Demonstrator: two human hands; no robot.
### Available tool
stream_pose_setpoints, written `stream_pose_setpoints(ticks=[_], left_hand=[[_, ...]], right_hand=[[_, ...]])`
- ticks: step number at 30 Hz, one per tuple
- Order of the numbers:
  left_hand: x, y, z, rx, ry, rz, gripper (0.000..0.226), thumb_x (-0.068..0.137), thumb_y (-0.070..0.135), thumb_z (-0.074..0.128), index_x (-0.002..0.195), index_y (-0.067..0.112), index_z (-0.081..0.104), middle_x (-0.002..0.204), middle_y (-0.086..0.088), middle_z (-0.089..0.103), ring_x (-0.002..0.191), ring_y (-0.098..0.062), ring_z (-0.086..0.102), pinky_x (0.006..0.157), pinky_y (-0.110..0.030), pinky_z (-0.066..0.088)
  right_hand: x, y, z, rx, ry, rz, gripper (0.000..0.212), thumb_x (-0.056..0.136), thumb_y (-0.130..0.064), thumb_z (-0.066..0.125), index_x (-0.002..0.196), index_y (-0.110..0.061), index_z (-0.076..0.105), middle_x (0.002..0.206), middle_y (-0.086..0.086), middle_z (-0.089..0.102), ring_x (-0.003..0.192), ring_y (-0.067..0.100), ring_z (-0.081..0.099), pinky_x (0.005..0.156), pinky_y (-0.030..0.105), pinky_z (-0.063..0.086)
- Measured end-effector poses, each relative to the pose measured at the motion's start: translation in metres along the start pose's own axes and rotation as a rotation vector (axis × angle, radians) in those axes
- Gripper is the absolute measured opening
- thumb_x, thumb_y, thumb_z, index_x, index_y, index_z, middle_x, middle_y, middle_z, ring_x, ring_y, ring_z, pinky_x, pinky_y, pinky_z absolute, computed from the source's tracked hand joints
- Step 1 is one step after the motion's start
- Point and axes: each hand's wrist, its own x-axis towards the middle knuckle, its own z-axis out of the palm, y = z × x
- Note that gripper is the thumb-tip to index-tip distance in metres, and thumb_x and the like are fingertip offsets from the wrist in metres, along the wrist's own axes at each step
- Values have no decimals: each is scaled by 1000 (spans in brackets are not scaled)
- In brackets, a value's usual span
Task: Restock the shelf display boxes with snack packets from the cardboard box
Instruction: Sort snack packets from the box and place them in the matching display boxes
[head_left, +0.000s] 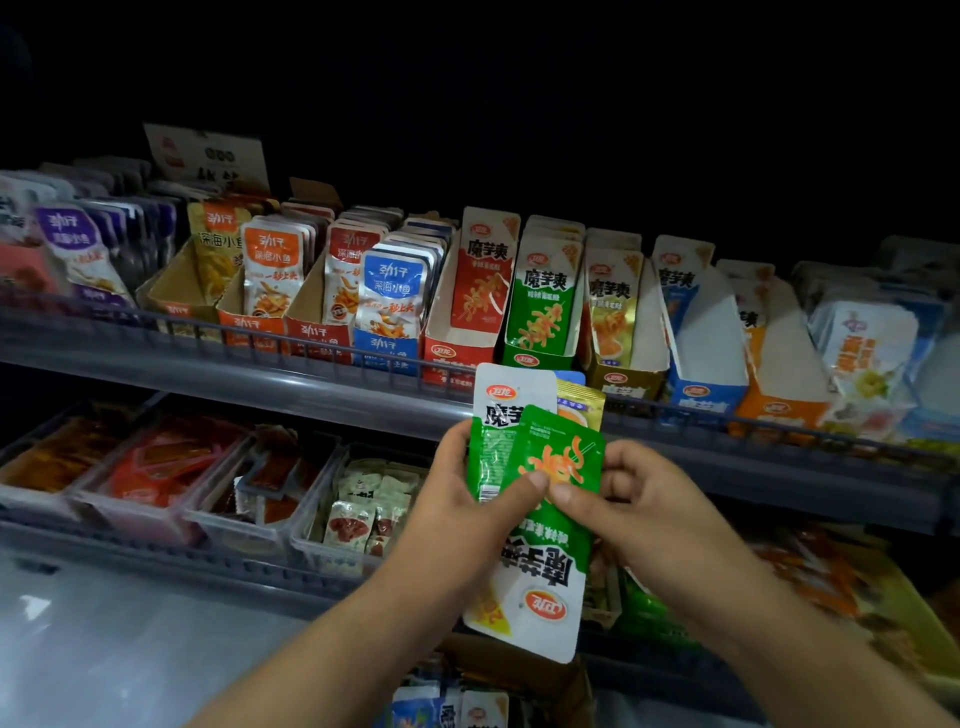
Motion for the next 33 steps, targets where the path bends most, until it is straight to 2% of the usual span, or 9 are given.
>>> stream_pose_setpoints(ticks=[2,4,9,11,19,22,27,31,33], left_hand=[[1,-1,2,-7,-5,-13,38,97,8,66,128,26,54,111,-2,78,103,-25,75,93,-51,59],[2,-2,2,9,-14,-25,38,98,5,64,128,27,55,110,-1,78,104,-24,75,96,-50,58],[3,-2,-2,105,-82,-71,51,97,-5,57,126,37,54,104,2,78,97,-19,75,89,-41,60],[4,1,-4,157,-111,-62,54,96,-6,58,124,40,53,106,4,78,98,-15,74,90,-36,58],[1,-1,-4,194,-123,-32,49,97,1,65,128,37,53,113,7,77,104,-14,74,90,-34,61],[-1,-2,-1,193,-121,-32,49,98,4,65,129,39,51,115,7,76,107,-13,73,94,-36,59],[4,-8,-2,53,-44,-97,38,103,9,57,130,34,58,114,5,77,105,-15,74,106,-49,52],[6,-11,-6,55,-44,-119,50,101,2,58,141,30,50,108,6,78,99,-12,75,98,-39,55],[5,-14,-7,19,-43,-129,60,96,1,65,145,28,41,108,0,78,100,-17,75,98,-42,55]], right_hand=[[3,4,0,50,43,-23,25,87,-17,75,108,-13,62,97,10,76,86,30,75,78,56,59],[4,8,0,81,64,-32,25,86,-14,75,107,-11,63,96,10,76,87,30,75,84,62,56],[7,13,-6,115,84,-69,24,86,-11,73,108,-8,65,94,8,77,84,26,76,69,43,59],[8,13,-8,145,87,-80,23,88,-8,71,110,-8,65,95,9,78,87,25,76,72,38,58],[10,14,-9,180,80,-102,22,92,-8,67,113,-12,63,100,7,77,92,25,75,81,44,59],[10,17,-8,153,70,-109,22,90,-13,70,111,-17,66,103,3,76,94,21,75,81,41,59],[11,15,-14,254,11,-63,18,94,-8,62,112,-9,63,97,11,77,85,26,76,66,31,59],[15,15,-21,306,67,-11,14,97,-9,58,111,-8,58,91,14,77,76,25,75,58,31,58],[15,15,-25,341,73,11,14,96,-9,60,109,-8,57,91,15,76,74,27,75,56,34,58]])
